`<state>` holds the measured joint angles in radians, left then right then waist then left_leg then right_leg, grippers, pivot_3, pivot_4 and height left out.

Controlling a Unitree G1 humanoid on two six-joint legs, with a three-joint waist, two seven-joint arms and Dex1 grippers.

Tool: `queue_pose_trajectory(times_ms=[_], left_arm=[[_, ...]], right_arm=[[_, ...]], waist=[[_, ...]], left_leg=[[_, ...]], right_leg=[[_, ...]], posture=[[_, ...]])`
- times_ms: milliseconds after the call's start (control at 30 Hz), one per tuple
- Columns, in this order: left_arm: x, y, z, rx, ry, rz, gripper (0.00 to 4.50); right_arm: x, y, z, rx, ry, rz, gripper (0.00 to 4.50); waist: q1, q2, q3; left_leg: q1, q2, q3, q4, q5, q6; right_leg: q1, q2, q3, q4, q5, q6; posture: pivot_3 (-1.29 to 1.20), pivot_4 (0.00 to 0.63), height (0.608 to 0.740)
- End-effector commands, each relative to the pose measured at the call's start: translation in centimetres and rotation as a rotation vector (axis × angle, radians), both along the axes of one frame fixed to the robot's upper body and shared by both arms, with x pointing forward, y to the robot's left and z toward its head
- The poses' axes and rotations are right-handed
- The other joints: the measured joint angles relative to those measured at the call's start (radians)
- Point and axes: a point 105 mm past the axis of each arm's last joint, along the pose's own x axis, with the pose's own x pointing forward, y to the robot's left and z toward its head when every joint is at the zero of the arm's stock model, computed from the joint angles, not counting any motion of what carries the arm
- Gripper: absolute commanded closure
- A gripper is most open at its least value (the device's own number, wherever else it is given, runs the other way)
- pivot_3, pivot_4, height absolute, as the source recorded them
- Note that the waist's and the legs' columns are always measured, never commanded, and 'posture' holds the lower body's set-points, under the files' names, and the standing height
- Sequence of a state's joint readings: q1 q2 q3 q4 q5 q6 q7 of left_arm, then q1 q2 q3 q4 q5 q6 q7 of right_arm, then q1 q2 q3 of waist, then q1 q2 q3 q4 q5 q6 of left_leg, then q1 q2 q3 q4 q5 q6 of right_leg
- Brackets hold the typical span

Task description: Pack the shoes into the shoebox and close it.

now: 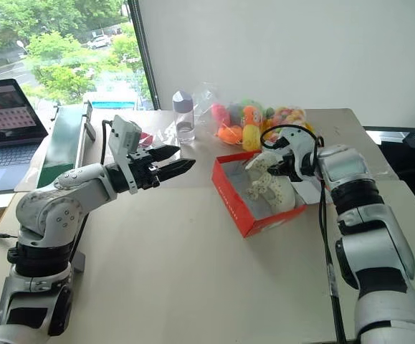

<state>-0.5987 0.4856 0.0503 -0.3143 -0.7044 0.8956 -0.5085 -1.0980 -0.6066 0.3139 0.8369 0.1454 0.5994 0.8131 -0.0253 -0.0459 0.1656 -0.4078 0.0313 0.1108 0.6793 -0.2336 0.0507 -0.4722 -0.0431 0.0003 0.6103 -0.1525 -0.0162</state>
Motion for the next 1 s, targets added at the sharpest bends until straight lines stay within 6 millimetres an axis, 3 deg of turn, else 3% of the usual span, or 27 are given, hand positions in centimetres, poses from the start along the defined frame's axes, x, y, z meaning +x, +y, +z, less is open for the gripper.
queue_pose_trajectory(times_ms=[33,133,200,300,500,633,767,833,900,1000], left_arm=[[-0.5,0.1,0.9,0.007,-0.053,0.015,1.08],[-0.5,0.3,1.0,0.006,-0.056,0.030,1.08],[-0.6,0.4,1.1,0.007,-0.058,0.035,1.04],[-0.7,0.5,1.1,0.009,-0.057,0.040,1.04],[-0.8,1.7,0.8,0.033,-0.049,0.077,1.04],[-0.8,2.3,0.5,0.043,-0.039,0.097,1.04],[-0.7,2.2,0.6,0.045,-0.043,0.090,1.04],[-0.3,2.3,1.0,0.050,-0.059,0.106,1.04],[0.6,3.6,1.3,0.047,-0.061,0.193,1.04],[1.6,6.0,1.3,0.055,-0.055,0.333,1.04]], right_arm=[[0.7,1.3,-0.5,-0.050,-0.025,0.060,3.80],[0.8,2.2,-1.7,-0.052,-0.001,0.081,3.80],[0.8,2.8,-2.7,-0.065,0.016,0.099,2.85],[0.9,3.2,-3.4,-0.087,0.010,0.098,1.96],[2.6,3.6,0.2,-0.111,-0.164,0.041,0.05],[2.9,4.4,4.5,-0.095,-0.289,0.046,0.05],[1.9,5.2,8.3,-0.067,-0.387,0.073,0.05],[0.9,6.0,10.4,-0.008,-0.414,0.110,0.05],[-1.0,7.2,13.3,0.155,-0.440,0.199,0.05],[-3.5,8.1,15.6,0.298,-0.469,0.328,0.05]], waist=[[-0.003,0.000,0.000],[-0.003,0.000,0.000],[-0.004,-0.001,-0.001],[-0.005,-0.001,-0.001],[-0.004,-0.001,0.000],[-0.009,0.000,0.000],[-0.010,0.000,0.000],[-0.010,0.000,0.000],[-0.009,0.000,0.000],[-0.009,0.000,0.000]], left_leg=[[0.001,0.000,0.000,0.000,0.000,0.000],[0.002,0.000,0.000,0.000,0.000,0.000],[0.003,0.000,0.000,0.000,0.000,0.000],[0.005,0.000,0.000,0.000,0.000,0.000],[0.004,0.000,0.000,0.000,0.000,0.000],[0.002,0.000,0.001,-0.001,0.000,-0.001],[0.002,0.001,0.000,-0.001,0.001,-0.001],[0.002,0.001,0.000,-0.001,0.001,-0.001],[0.001,0.001,0.001,-0.001,0.001,-0.001],[0.002,0.001,0.001,-0.001,0.001,-0.001]], right_leg=[[0.001,0.000,0.000,0.000,0.000,0.000],[0.001,0.000,0.000,0.000,0.000,0.000],[0.003,0.000,0.000,0.000,0.001,-0.001],[0.005,0.000,0.000,0.000,0.001,-0.001],[0.004,-0.001,0.000,0.000,0.004,-0.006],[0.001,-0.001,0.001,0.001,0.004,-0.006],[0.000,0.000,0.000,0.002,0.004,-0.006],[0.000,0.000,0.000,0.001,0.003,-0.006],[0.000,0.000,0.000,0.001,0.003,-0.005],[0.000,0.000,0.000,0.001,0.003,-0.005]], posture=[[0.00,0.150,0.740],[0.00,0.150,0.740],[0.00,0.150,0.740],[0.00,0.150,0.740],[0.00,0.150,0.740],[0.00,0.150,0.740],[0.00,0.150,0.740],[0.00,0.150,0.740],[0.00,0.150,0.740],[0.00,0.150,0.740]])
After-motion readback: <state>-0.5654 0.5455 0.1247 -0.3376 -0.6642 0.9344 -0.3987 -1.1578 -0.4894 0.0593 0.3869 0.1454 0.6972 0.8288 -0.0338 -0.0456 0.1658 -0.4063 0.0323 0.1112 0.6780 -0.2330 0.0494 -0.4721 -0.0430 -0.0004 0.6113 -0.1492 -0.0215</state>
